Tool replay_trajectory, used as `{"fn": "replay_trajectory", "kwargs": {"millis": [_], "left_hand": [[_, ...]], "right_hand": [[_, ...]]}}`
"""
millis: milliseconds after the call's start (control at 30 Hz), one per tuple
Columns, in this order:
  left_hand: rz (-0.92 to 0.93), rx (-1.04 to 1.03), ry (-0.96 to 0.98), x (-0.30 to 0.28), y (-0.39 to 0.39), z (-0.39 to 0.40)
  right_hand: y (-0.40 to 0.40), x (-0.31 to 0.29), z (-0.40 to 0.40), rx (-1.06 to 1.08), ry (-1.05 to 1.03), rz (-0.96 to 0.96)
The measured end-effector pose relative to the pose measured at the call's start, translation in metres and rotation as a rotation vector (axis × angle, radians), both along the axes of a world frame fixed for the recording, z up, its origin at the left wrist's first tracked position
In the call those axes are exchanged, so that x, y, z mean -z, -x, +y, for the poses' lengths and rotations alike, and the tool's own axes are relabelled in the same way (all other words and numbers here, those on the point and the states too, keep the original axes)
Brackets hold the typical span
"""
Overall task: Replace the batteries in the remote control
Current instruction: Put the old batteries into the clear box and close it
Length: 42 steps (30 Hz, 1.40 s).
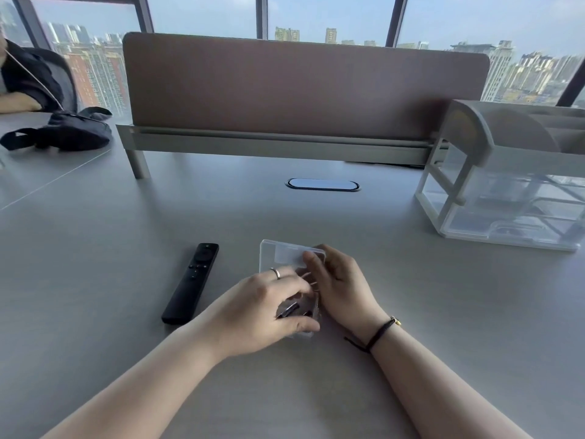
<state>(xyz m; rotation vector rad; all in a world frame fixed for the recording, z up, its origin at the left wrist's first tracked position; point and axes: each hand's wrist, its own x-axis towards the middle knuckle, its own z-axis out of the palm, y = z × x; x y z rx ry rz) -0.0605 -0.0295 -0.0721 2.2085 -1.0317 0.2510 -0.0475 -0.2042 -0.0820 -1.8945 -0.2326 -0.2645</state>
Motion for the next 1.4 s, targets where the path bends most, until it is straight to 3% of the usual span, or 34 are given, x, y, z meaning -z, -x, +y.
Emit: {"fn": "replay_trajectory", "kwargs": {"millis": [233,433,567,700,900,1400], "left_hand": [[-0.114,-0.245,0.26,-0.007,-0.003,0.011],[0.226,-0.168,0.158,0.0,-0.001,0.012],[0.203,-0.201,0.188,0.006,-0.004,0.011],[0.052,-0.226,0.15,0.007,-0.013,0.016],[0.051,-0.201,0.101,0.011,-0.016,0.019],[0.034,-0.168,-0.013,0.012,-0.02,0.024]], "right_hand": [[-0.002,-0.003,-0.006,0.02,-0.232,0.101],[-0.002,-0.006,-0.006,-0.042,-0.347,0.193],[-0.002,-0.007,-0.009,-0.109,-0.362,0.194],[0.001,-0.008,-0.011,-0.184,-0.256,0.185],[0.002,0.0,-0.012,-0.13,0.104,0.062],[0.002,-0.002,-0.02,-0.2,0.291,0.054]]}}
